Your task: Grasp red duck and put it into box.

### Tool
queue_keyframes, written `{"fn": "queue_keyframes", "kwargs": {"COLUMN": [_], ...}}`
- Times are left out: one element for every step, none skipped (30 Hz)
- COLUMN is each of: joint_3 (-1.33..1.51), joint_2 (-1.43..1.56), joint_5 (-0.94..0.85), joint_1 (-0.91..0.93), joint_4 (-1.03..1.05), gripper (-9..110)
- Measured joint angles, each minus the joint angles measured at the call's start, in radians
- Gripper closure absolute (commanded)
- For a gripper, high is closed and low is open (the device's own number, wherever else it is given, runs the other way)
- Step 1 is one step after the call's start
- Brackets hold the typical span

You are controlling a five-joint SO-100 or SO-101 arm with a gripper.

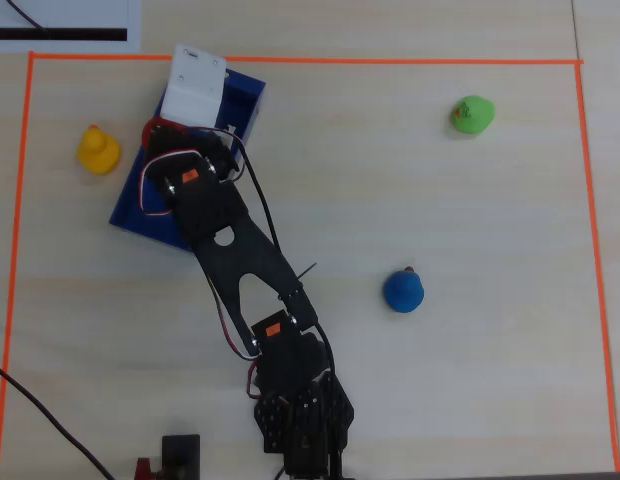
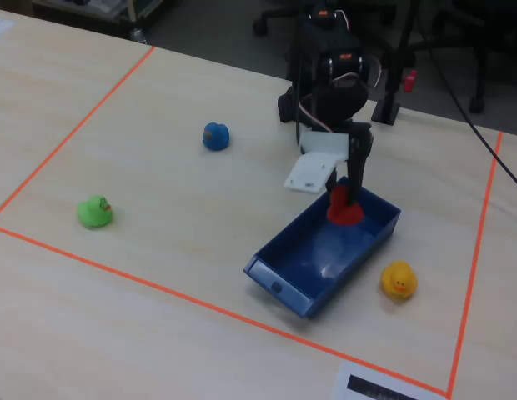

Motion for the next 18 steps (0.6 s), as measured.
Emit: {"fn": "queue_keyframes", "kwargs": {"joint_3": [0.023,0.043,0.061,0.074,0.080,0.081,0.081,0.081,0.081,0.081,0.081,0.081,0.083,0.086,0.092,0.106,0.129,0.167], "joint_2": [-0.009,-0.023,-0.037,-0.048,-0.051,-0.054,-0.054,-0.054,-0.054,-0.054,-0.054,-0.052,-0.049,-0.038,-0.021,0.003,0.032,0.066], "joint_5": [-0.012,-0.026,-0.038,-0.049,-0.058,-0.066,-0.074,-0.078,-0.081,-0.084,-0.084,-0.084,-0.084,-0.084,-0.084,-0.084,-0.084,-0.084], "joint_1": [0.008,0.014,0.021,0.029,0.037,0.048,0.057,0.063,0.064,0.064,0.064,0.061,0.063,0.066,0.071,0.078,0.083,0.087], "joint_4": [-0.023,-0.041,-0.054,-0.058,-0.058,-0.058,-0.057,-0.052,-0.048,-0.041,-0.035,-0.031,-0.026,-0.020,-0.014,-0.011,-0.012,-0.020], "gripper": [101,100,95,89,83,77,75,74,74,75,75,75,77,80,85,93,101,101]}}
